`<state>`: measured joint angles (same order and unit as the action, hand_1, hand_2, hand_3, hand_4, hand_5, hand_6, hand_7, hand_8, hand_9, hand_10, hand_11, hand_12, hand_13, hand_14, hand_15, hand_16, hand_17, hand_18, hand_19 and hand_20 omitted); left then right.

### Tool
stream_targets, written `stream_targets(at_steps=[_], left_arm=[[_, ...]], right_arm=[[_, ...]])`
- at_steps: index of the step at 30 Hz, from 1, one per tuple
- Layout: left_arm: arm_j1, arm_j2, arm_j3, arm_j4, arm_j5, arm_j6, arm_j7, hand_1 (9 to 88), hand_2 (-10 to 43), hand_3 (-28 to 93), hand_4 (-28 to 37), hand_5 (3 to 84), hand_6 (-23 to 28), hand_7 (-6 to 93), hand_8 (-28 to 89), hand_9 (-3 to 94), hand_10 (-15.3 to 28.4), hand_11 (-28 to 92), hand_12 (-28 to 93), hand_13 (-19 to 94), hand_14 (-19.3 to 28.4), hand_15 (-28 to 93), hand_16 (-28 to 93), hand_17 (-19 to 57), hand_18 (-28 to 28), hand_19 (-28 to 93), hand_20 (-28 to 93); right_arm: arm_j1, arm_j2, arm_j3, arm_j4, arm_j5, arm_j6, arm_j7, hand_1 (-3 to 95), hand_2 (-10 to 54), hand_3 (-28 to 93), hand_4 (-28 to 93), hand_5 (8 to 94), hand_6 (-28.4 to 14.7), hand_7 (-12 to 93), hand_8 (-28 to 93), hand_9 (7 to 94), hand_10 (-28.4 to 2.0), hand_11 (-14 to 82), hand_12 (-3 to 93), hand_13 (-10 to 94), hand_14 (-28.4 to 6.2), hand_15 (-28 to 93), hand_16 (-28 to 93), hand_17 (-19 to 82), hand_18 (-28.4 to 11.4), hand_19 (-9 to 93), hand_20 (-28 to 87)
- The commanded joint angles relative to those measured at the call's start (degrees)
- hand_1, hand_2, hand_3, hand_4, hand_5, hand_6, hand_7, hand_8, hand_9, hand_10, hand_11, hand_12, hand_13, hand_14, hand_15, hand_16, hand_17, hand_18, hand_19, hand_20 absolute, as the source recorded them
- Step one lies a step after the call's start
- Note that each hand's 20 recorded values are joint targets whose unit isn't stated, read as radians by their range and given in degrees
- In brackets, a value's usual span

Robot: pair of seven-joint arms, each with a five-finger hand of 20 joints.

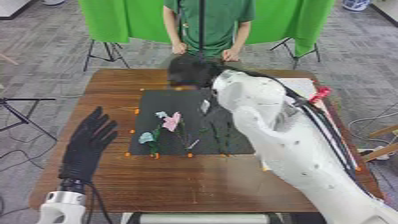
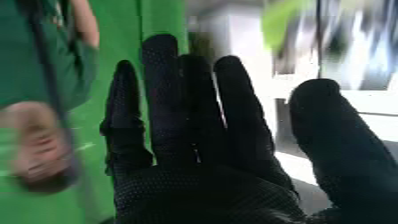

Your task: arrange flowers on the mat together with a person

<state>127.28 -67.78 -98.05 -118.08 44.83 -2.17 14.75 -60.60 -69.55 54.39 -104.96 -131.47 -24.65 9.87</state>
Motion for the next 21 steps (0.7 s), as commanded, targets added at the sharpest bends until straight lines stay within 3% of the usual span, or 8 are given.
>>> stream_targets(at_steps=[1,5,7,11,16,21], left_arm=[[1.47,-0.15,-2.77,-1.27,-0.59,1.48,0.51,29.0,-4.7,67,-26.3,25.9,2.3,19.4,-11,18.4,9.7,18,15,17,12.1,16,6,-11.1,20.3,38,7],[2.60,0.24,-4.37,-1.65,-1.24,2.03,1.28,28.5,-4.1,67,-26.6,26.1,2.5,19.4,-11,18.4,9.8,18,15,17,12.1,16,6,-11.1,20.4,38,7],[2.69,0.39,-4.69,-1.59,-1.69,1.89,1.39,28.4,-4.1,67,-26.6,26.3,2.6,19.4,-11,18.4,9.9,18,15,18,12.1,16,6,-11.2,20.5,39,7],[2.54,-0.15,-4.51,-1.26,-1.48,1.29,1.09,28.5,-4.2,68,-26.4,24.7,2.0,19.4,-11,18.3,9.8,18,15,18,12.1,16,6,-11.2,20.4,39,7],[2.50,-0.94,-4.09,-0.98,-0.95,0.19,0.34,28.9,-4.3,67,-26.2,20.0,0.9,20.1,-11,17.7,9.5,18,15,18,12.1,16,6,-11.3,20.6,39,7],[1.79,-2.71,-3.19,-0.42,-0.38,-1.56,-1.15,28.6,-4.8,67,-26.8,21.4,1.3,20.1,-11,17.7,9.5,18,15,18,12.1,16,6,-11.3,20.6,39,7]], right_arm=[[-24.60,16.71,30.83,-8.24,53.06,4.61,-1.73,17.2,12.8,84,-21,37.2,-5.4,18,-10,33.7,-14.2,15.7,25.3,29,-12.6,33,21,7,-22.1,49,29],[-41.34,18.75,42.74,-12.60,63.40,11.33,-6.57,18.7,1.0,84,-23,31.1,-5.4,12,-8,28.3,-13.6,7.4,25.8,23,-12.2,11,34,1,-22.1,40,24],[-47.94,17.53,47.20,-14.82,64.02,13.95,-7.53,18.0,-1.1,83,-23,30.0,-6.0,10,-7,28.1,-13.4,5.2,25.8,23,-11.9,6,37,1,-21.7,38,22],[-57.96,14.65,50.06,-18.67,71.03,25.39,-10.32,16.5,-3.1,83,-23,29.6,-6.1,9,-7,28.3,-12.9,4.1,25.9,23,-11.9,2,40,1,-21.2,36,22],[-65.83,11.02,52.13,-21.96,74.86,28.87,-11.76,16.8,-4.3,84,-23,33.1,-5.2,14,-8,30.9,-12.8,5.9,25.5,25,-11.9,2,41,2,-21.3,36,22],[-67.90,6.87,52.49,-22.88,70.07,27.44,-11.56,16.9,-4.8,84,-24,33.4,-6.5,13,-9,31.7,-13.1,7.3,25.2,26,-11.7,4,41,2,-21.2,37,23]])
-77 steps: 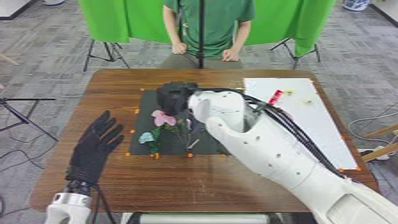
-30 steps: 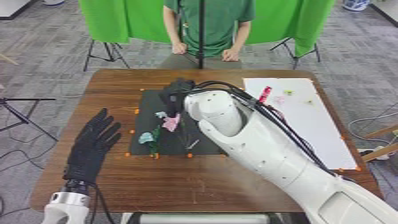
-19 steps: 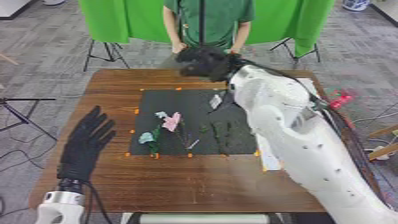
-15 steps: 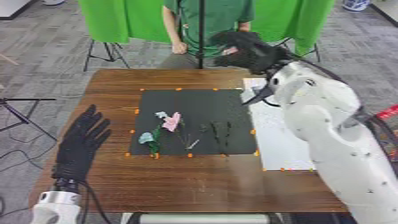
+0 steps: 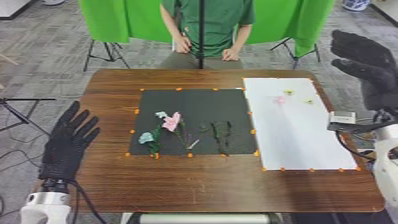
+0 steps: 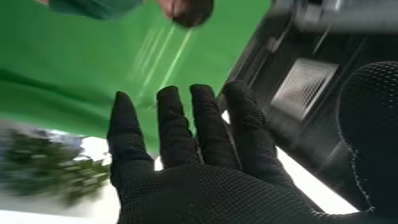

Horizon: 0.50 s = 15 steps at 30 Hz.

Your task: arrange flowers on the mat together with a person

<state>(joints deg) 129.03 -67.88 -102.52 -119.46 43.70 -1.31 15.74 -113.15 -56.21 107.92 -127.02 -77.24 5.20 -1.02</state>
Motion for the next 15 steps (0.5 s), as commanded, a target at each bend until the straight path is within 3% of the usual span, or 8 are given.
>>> stream_targets(at_steps=[1,8,15], left_arm=[[0.06,-2.64,1.61,1.01,0.78,-2.51,-1.99,28.6,-4.9,67,-26.8,21.7,1.3,20.1,-11,17.7,9.6,18,15,18,12.2,16,6,-11.3,20.6,39,7],[-1.04,-2.59,2.58,1.57,0.78,-2.26,-1.69,28.7,-4.9,67,-26.8,22.1,1.4,20.1,-11,17.6,9.5,18,15,18,12.3,16,6,-11.4,20.6,38,7],[-1.56,-3.20,2.84,1.92,1.09,-3.22,-2.79,28.8,-4.9,67,-26.7,22.1,1.3,20.1,-11,17.8,9.6,18,15,18,12.2,16,6,-11.2,20.5,39,7]], right_arm=[[-15.48,-7.03,-1.00,-0.89,16.46,-2.71,-0.65,16.9,-5.0,84,-24,33.3,-6.8,12,-9,31.7,-13.2,7.4,25.1,26,-11.6,4,41,2,-21.1,37,23],[-16.86,-9.03,1.20,-1.24,14.51,-4.40,-0.96,17.2,-5.2,85,-24,33.0,-7.2,12,-8,32.5,-13.8,9.6,24.6,27,-11.9,10,38,2,-21.8,40,24],[-17.95,-10.77,3.45,-1.14,14.54,-6.75,-0.90,17.5,-5.4,85,-24,33.3,-6.8,13,-9,33.2,-13.8,10.8,24.2,27,-11.8,12,36,3,-21.9,41,24]])
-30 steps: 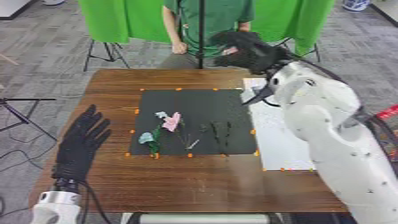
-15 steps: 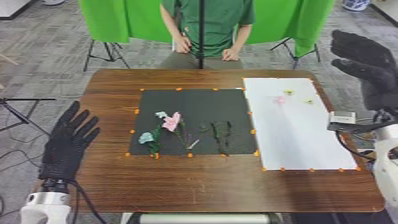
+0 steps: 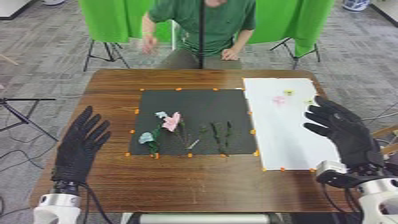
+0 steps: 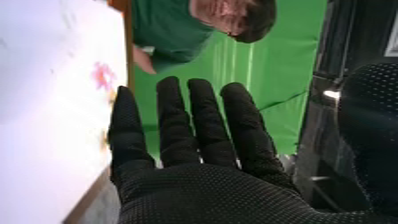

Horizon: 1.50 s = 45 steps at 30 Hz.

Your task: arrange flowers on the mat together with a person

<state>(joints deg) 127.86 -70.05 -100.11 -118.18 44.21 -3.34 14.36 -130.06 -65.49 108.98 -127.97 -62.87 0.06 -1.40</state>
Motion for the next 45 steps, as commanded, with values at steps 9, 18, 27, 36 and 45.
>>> stream_targets(at_steps=[9,18,27,36,45], left_arm=[[-0.35,-0.93,-0.04,0.79,0.74,-1.15,-1.58,28.8,-4.8,67,-26.6,22.3,1.2,20.2,-11,17.9,9.5,18,15,18,12.2,16,6,-11.2,20.4,39,7],[-0.29,-1.18,0.21,0.85,0.41,-0.88,-1.68,29.0,-4.6,67,-26.5,22.5,1.3,20.1,-11,18.0,9.6,18,15,18,12.3,16,6,-11.2,20.5,39,7],[-0.20,-1.55,0.10,0.67,0.47,-0.50,-1.97,28.9,-4.5,67,-26.5,22.7,1.4,20.1,-11,18.1,9.6,18,15,18,12.3,17,6,-11.2,20.5,39,7],[0.51,-1.06,-0.62,0.20,0.50,-0.30,-1.69,28.6,-4.5,67,-26.6,22.9,1.4,20.1,-11,18.3,9.8,18,15,18,12.4,17,6,-11.1,20.5,39,7],[0.63,-1.81,-0.94,0.07,0.74,-0.68,-1.81,28.6,-4.6,68,-26.7,23.0,1.4,19.9,-11,18.3,9.8,18,15,18,12.3,17,6,-11.1,20.5,39,7]], right_arm=[[-0.67,-0.89,1.59,-0.02,-0.36,-1.18,-0.53,17.9,-5.3,85,-24,33.9,-6.5,14,-9,33.8,-13.8,11.6,23.8,27,-12.0,14,34,3,-22.0,42,25],[1.01,-0.26,-0.10,0.90,2.00,0.21,0.30,17.7,-5.2,85,-24,34.4,-6.6,14,-9,34.5,-14.0,12.0,23.6,27,-12.0,15,33,3,-22.0,42,25],[-0.90,-2.40,1.32,0.36,1.38,-1.63,-0.12,17.9,-5.1,85,-24,35.0,-6.6,14,-9,34.7,-14.1,12.3,23.6,28,-12.0,16,32,3,-22.0,42,25],[4.29,1.05,-4.31,1.82,0.62,2.19,1.34,17.7,-4.8,85,-24,35.2,-6.5,14,-9,35.0,-14.2,12.5,23.4,28,-12.1,17,31,3,-22.0,43,25],[5.23,1.35,-4.64,2.04,0.45,1.89,1.12,16.6,-4.9,84,-24,34.9,-6.3,14,-9,34.8,-14.1,12.1,23.4,28,-12.2,16,31,3,-22.1,42,25]])
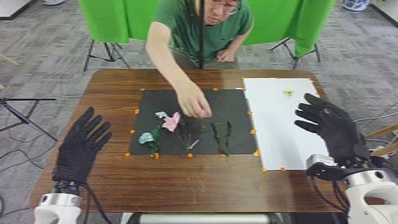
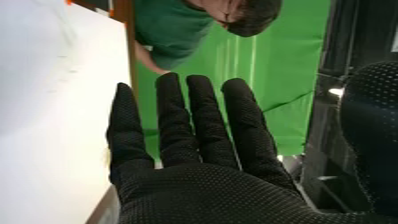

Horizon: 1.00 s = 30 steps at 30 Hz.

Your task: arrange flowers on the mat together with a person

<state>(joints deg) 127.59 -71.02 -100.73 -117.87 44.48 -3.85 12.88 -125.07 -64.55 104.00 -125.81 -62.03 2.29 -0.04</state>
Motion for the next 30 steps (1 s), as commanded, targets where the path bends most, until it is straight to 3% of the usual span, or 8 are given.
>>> stream_targets(at_steps=[1,13,17,20,22,24,26,30], left_arm=[[0.88,-0.86,-0.31,-0.20,0.49,-0.19,-0.29,28.6,-4.6,68,-26.7,23.0,1.4,19.9,-11,18.3,9.8,18,15,18,12.3,17,6,-11.1,20.5,39,7],[0.66,-0.28,0.01,-0.06,0.18,-0.20,0.02,28.4,-4.6,68,-26.8,23.0,1.4,19.7,-11,18.3,9.7,18,15,18,12.4,17,6,-11.2,20.6,39,7],[0.27,-0.07,0.21,0.16,0.12,-0.13,-0.14,28.4,-4.6,68,-26.7,23.0,1.4,19.7,-11,18.4,9.7,18,15,18,12.5,17,6,-11.2,20.6,39,7],[0.13,0.06,0.31,0.25,0.10,-0.11,-0.20,28.4,-4.7,68,-26.8,23.0,1.4,19.8,-11,18.4,9.8,18,15,18,12.5,17,6,-11.2,20.6,39,7],[0.11,0.11,0.36,0.31,-0.01,-0.21,-0.26,28.4,-4.7,68,-26.8,23.0,1.4,19.8,-11,18.4,9.8,18,15,18,12.5,17,6,-11.2,20.6,39,7],[0.01,0.11,0.37,0.37,0.14,-0.38,-0.52,28.4,-4.7,68,-26.9,23.0,1.4,19.8,-11,18.4,9.8,18,15,18,12.5,17,6,-11.3,20.6,39,7],[-0.14,0.18,0.46,0.47,0.11,-0.62,-0.68,28.4,-4.7,68,-26.9,22.9,1.4,19.7,-11,18.4,9.8,18,15,18,12.5,17,6,-11.2,20.6,39,7],[-0.01,0.42,0.59,0.43,0.17,-0.58,-0.34,28.3,-4.8,68,-26.9,23.0,1.4,19.6,-11,18.4,9.8,18,15,18,12.5,17,6,-11.2,20.6,39,7]], right_arm=[[0.33,0.35,0.30,-0.07,-0.48,-0.36,-0.29,16.6,-4.9,84,-24,34.9,-6.3,14,-9,34.8,-14.1,12.1,23.5,28,-12.2,16,31,3,-22.1,42,25],[0.99,0.36,0.49,0.46,-0.49,-1.29,-0.58,16.9,-4.9,84,-24,35.0,-6.3,14,-9,34.8,-14.2,12.2,23.6,28,-12.2,16,31,3,-22.4,43,25],[2.96,3.33,-1.10,1.63,-3.73,3.11,-0.58,17.5,-5.1,84,-24,35.6,-6.3,14,-9,35.8,-14.4,12.8,23.5,30,-12.0,18,31,4,-22.4,45,26],[6.97,8.28,-3.91,4.14,-12.91,9.23,1.56,18.8,-5.9,84,-25,37.1,-6.2,16,-11,37.8,-14.3,15.2,22.0,34,-12.0,27,26,7,-22.3,51,29],[10.86,12.35,-7.43,5.68,-22.97,16.27,8.13,22.6,-7.0,84,-25,39.0,-5.9,19,-12,40.0,-14.0,18.8,21.2,37,-11.9,35,21,10,-22.2,58,32],[14.26,15.39,-9.56,8.90,-31.72,18.41,10.36,27.3,-9.0,84,-27,41.0,-4.9,25,-15,43.1,-13.1,23.7,20.5,40,-11.1,44,17,13,-21.6,65,36],[17.36,18.14,-11.49,12.46,-40.31,19.37,11.70,30.2,-9.4,84,-27,42.5,-4.0,27,-16,45.4,-12.1,26.5,20.5,43,-10.6,49,16,16,-21.0,69,38],[27.17,22.31,-18.44,19.00,-59.62,13.11,18.89,32.7,-9.5,83,-28,42.0,-3.2,29,-17,43.8,-11.1,27.2,20.4,44,-10.3,53,15,17,-20.6,73,40]])
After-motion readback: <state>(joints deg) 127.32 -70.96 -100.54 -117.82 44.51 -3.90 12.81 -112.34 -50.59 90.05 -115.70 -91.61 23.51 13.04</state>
